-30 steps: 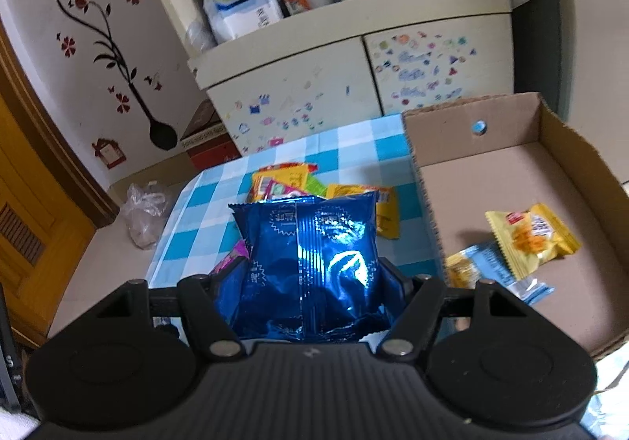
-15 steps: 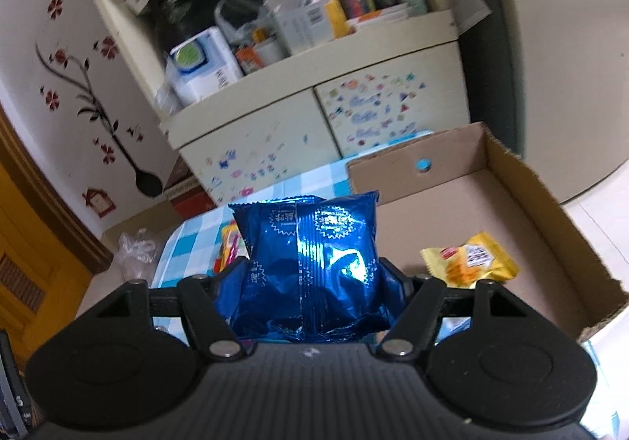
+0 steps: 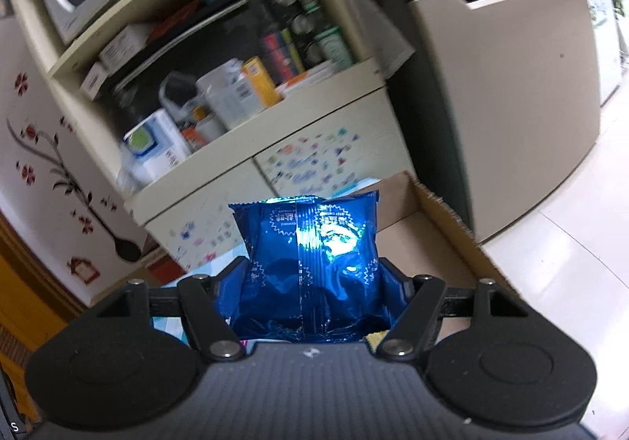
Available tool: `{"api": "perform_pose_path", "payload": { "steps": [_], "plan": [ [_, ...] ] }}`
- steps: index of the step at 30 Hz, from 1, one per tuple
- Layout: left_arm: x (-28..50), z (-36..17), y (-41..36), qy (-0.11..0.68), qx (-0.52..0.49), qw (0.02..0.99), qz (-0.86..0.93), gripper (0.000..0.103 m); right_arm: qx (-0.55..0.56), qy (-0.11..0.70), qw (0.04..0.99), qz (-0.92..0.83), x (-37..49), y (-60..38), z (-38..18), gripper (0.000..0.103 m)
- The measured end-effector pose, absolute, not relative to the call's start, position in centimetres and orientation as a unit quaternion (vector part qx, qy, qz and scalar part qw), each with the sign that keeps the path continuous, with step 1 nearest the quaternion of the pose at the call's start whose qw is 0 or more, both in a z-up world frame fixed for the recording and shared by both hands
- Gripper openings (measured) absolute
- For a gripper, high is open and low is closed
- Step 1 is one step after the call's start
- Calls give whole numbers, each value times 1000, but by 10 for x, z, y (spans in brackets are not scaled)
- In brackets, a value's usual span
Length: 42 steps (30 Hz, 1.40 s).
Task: Organize snacks
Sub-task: 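Carry both bags over the cardboard box and open both tools, then withdraw both tools from the box back toward the snack pile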
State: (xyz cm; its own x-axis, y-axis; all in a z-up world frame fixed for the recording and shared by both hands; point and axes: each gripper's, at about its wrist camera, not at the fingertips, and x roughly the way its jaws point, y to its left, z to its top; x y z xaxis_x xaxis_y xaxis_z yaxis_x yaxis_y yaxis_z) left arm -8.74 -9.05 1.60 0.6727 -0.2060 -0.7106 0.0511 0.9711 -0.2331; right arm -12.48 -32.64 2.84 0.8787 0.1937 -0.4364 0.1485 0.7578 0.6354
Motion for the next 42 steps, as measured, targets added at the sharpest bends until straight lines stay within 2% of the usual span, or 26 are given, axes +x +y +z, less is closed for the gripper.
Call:
{"api": "perform_pose_path", "payload": {
  "steps": [14, 23, 25, 27, 28, 42],
  "plan": [
    [-62, 21, -182, 402, -80, 899, -153, 65, 417, 235, 877, -49, -132, -364, 15, 70],
    [-53, 10, -212, 416, -58, 892, -167, 65, 432, 249, 865, -61, -128, -366, 9, 72],
    [-52, 9, -213, 418, -61, 891, -166, 74, 440, 248, 860, -67, -128, -368, 7, 74],
    [-51, 11, -213, 415, -65, 894, -159, 87, 449, 244, 857, -68, -129, -371, 5, 81],
    [-52, 13, -212, 409, -67, 897, -155, 89, 452, 244, 855, -69, -130, -371, 5, 83],
    [-51, 18, -174, 402, -85, 903, -127, 89, 430, 249, 866, -46, -123, -361, 9, 83]
  ]
}}
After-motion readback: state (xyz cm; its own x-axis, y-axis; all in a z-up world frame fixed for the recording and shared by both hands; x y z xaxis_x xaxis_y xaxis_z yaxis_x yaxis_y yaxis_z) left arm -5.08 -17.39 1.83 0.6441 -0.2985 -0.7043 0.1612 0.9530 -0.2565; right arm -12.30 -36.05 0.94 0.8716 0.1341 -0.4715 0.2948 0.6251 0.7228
